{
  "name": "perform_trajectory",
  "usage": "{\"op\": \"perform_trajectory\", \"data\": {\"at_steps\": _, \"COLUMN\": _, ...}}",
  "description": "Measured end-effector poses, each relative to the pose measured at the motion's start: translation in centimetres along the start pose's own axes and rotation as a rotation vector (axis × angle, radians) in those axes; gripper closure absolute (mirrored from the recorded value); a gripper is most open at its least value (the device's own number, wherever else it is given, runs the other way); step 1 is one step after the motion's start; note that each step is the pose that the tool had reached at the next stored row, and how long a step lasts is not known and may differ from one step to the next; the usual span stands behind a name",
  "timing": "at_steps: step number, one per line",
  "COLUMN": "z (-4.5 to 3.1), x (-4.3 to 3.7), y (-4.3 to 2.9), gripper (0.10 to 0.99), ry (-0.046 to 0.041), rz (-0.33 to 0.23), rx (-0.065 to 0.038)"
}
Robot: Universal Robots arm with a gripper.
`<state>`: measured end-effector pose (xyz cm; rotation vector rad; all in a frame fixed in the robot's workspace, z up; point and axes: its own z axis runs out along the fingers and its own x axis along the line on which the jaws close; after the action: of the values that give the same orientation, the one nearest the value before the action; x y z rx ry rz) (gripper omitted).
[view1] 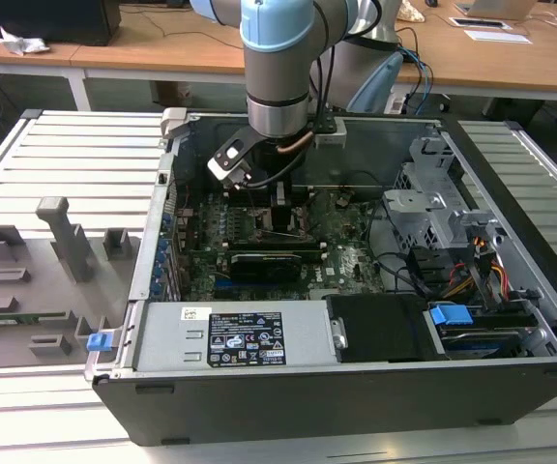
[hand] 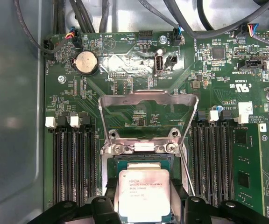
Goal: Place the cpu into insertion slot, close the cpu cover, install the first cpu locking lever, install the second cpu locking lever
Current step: 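Place the cpu into insertion slot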
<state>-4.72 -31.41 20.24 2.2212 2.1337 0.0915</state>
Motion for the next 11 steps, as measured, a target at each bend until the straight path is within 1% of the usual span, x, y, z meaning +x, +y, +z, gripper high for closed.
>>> {"op": "perform_trajectory", "data": {"at_steps": 11, "z": 0.18, "x": 0.00, "y": 0.07, "gripper": 0.557, "ry": -0.0003, "rz": 0.003, "rx": 0.000}}
